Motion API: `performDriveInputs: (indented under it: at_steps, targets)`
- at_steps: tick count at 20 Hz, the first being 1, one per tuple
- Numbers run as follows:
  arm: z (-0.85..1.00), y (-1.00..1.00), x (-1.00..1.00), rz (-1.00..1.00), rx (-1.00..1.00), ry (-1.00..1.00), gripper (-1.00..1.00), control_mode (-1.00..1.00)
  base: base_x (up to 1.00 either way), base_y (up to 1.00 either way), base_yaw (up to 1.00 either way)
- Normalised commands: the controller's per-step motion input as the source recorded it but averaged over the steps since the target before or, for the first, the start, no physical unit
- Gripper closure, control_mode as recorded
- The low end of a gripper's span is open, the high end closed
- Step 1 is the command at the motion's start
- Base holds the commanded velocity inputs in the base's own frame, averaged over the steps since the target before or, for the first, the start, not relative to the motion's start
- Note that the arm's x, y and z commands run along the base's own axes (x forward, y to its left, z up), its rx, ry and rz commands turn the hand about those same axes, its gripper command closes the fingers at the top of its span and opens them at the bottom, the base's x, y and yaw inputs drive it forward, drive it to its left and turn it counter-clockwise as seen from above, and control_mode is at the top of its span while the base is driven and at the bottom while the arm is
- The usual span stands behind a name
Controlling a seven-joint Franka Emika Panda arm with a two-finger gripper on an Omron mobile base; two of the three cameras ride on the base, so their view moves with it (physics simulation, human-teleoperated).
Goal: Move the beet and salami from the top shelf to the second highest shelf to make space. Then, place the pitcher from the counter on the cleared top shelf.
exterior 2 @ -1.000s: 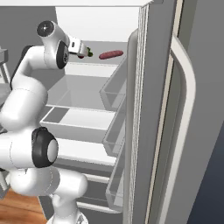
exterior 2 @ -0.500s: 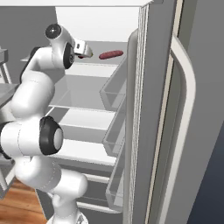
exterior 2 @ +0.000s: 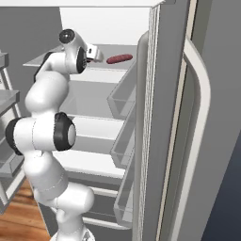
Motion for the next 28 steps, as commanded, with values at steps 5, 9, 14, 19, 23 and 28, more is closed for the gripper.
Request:
performDriveInputs:
  at_steps: [5,9,14,19,23,28]
  targets:
    - [-0.09,0.0,0.49,0.0,0.0,0.04,-1.0,-1.0,0.0,0.0,0.0]
    - [-0.25,0.0,0.13,0.0,0.0,0.08,1.0,-1.0,0.0,0.0,0.0]
    - [-0.33,0.0,0.0,0.0,0.0,0.06,1.0,-1.0,0.0,0.0,0.0]
    - [-0.49,0.0,-0.12,-0.01,0.0,-0.1,1.0,-1.0,0.0,0.0,0.0]
    - [-0.24,0.0,-0.4,0.0,0.0,-0.07,1.0,-1.0,0.0,0.0,0.0]
    - [0.0,0.0,-0.77,0.0,-0.01,0.05,1.0,-1.0,0.0,0.0,0.0]
